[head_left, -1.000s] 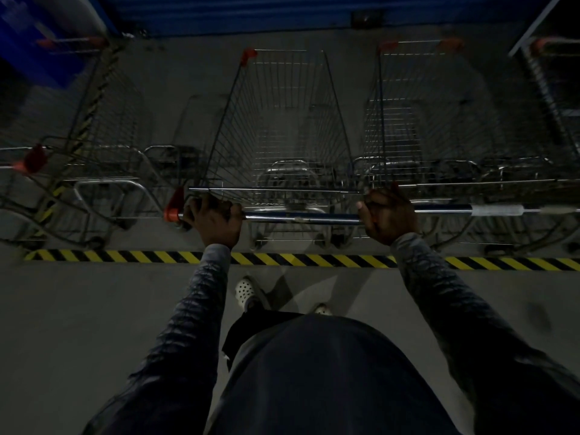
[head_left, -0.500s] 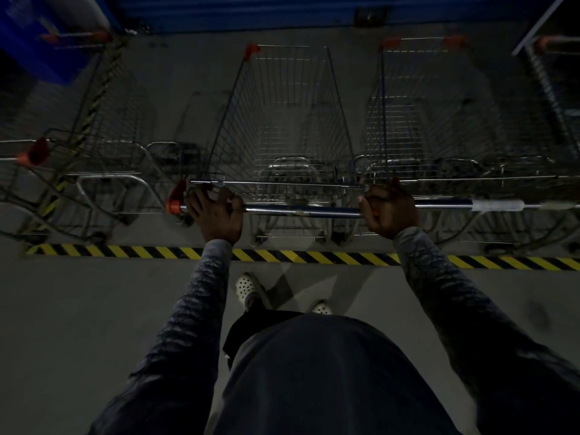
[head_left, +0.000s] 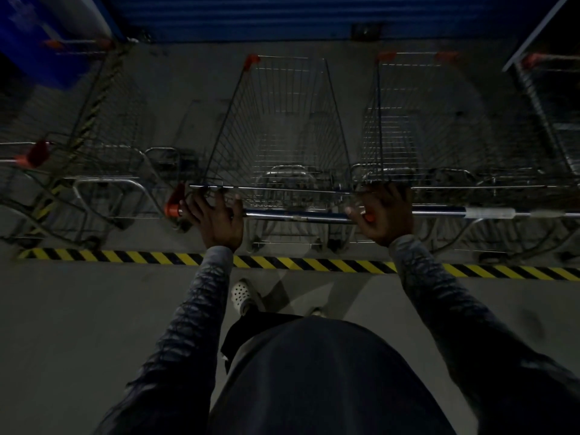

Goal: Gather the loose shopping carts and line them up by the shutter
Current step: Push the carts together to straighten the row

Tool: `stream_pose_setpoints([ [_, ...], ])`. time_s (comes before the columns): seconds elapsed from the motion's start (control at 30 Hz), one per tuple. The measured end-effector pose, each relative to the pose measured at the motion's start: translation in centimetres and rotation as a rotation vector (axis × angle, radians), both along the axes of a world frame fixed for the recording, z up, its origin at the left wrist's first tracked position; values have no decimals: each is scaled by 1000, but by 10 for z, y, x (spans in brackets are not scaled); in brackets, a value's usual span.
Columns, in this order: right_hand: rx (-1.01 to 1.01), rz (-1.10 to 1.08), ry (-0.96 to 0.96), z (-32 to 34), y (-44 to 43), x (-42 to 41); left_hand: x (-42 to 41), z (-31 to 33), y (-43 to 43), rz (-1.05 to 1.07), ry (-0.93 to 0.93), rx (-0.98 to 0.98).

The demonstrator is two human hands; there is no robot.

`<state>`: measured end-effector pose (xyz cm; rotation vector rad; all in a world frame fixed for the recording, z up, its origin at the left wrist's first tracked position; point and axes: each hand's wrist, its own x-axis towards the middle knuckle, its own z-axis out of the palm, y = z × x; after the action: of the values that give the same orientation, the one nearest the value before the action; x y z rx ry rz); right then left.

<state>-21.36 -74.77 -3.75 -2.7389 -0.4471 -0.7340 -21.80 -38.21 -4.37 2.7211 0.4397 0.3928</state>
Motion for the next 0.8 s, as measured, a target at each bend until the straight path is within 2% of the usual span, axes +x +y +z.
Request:
stream_pose_setpoints([
  [0.4, -87, -253, 93, -1, 17, 4, 9, 4, -13, 44, -53, -4],
  [0.63, -80, -243, 105, -2, 21, 7, 14, -4, -7, 41, -21, -16],
  [0.7, -21, -198, 106, -4, 15, 8, 14, -4, -8, 44, -51, -21],
  [0.8, 306, -110, 132, 1, -1, 13, 7, -3, -10, 18, -149, -6],
])
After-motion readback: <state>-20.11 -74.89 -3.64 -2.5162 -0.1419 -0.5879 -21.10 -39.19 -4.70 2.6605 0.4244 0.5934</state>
